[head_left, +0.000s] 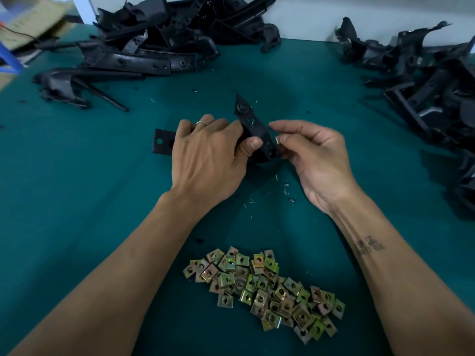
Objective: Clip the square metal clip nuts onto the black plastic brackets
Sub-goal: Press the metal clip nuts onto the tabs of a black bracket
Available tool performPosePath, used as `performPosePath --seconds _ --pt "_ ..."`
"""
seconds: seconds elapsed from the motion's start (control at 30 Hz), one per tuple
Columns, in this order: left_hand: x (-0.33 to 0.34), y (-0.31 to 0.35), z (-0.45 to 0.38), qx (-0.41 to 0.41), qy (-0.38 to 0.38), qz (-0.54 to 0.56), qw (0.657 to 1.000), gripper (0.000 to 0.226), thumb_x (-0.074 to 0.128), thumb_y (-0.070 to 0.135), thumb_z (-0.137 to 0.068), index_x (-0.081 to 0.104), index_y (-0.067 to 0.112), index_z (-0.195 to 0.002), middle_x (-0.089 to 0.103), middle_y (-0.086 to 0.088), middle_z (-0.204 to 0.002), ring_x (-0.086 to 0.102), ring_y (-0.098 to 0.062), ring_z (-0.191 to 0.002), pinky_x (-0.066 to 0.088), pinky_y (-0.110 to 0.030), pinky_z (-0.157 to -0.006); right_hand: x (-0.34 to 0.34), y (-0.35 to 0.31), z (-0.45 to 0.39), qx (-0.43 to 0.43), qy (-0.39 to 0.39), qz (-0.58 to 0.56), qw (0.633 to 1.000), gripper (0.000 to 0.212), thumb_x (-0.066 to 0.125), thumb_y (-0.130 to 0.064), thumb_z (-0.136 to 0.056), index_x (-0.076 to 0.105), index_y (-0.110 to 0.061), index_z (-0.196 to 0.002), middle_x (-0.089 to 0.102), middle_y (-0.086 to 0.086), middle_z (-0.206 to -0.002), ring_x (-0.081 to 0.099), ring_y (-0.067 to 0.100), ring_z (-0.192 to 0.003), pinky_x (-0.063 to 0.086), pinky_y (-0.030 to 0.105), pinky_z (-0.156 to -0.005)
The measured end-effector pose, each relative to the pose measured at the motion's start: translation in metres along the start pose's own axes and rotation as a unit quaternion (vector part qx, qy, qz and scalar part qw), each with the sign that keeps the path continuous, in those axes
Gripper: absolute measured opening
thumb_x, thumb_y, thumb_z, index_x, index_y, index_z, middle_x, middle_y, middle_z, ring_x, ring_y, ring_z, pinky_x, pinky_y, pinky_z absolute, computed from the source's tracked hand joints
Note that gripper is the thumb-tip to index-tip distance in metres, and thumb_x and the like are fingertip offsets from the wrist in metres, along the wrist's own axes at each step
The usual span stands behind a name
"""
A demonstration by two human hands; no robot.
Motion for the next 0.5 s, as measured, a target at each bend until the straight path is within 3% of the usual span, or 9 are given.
performPosePath --seconds 0.1,0.23,0.5 --pt "0.0004 -0.0009 0.0003 -0.005 -0.002 0.005 1.0 0.054 0.026 0.06 -0.102 0.061 0.02 -0.09 0.063 0.0 -0.081 0.054 -0.028 -0.085 0.033 -0.041 -0.078 -0.0018 0.0003 -0.0003 0.002 0.005 -0.01 1.0 0.025 0.053 0.009 -0.098 0.074 -0.005 -0.096 0.068 0.006 -0.082 0.058 0.014 -0.074 0.05 0.025 -0.076" --pt "0.0009 0.0001 0.0001 -0.003 -0.004 0.006 1.0 0.055 0.025 0.06 -0.102 0.06 0.019 -0.088 0.062 0.0 -0.08 0.054 -0.029 -0.086 0.033 -0.041 -0.078 -0.004 0.0019 -0.0004 0.006 0.017 -0.027 0.999 0.026 0.048 0.009 -0.101 0.068 -0.006 -0.093 0.064 0.002 -0.08 0.057 0.013 -0.076 0.049 0.025 -0.077" --pt "0.0004 0.0 0.0 -0.001 -0.003 0.015 1.0 0.054 0.025 0.059 -0.102 0.058 0.019 -0.088 0.063 0.0 -0.081 0.055 -0.029 -0.086 0.035 -0.042 -0.078 -0.0033 -0.005 0.004 -0.027 0.016 -0.053 0.998 0.013 0.059 0.009 -0.095 0.065 -0.003 -0.096 0.074 0.007 -0.077 0.071 0.018 -0.08 0.057 0.027 -0.078"
Point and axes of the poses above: each hand's wrist, its own z-axis away from the middle knuckle, its own x-axis out of the palm, y = z × x, the point moved 9 cm from there along -z, towards the middle knuckle
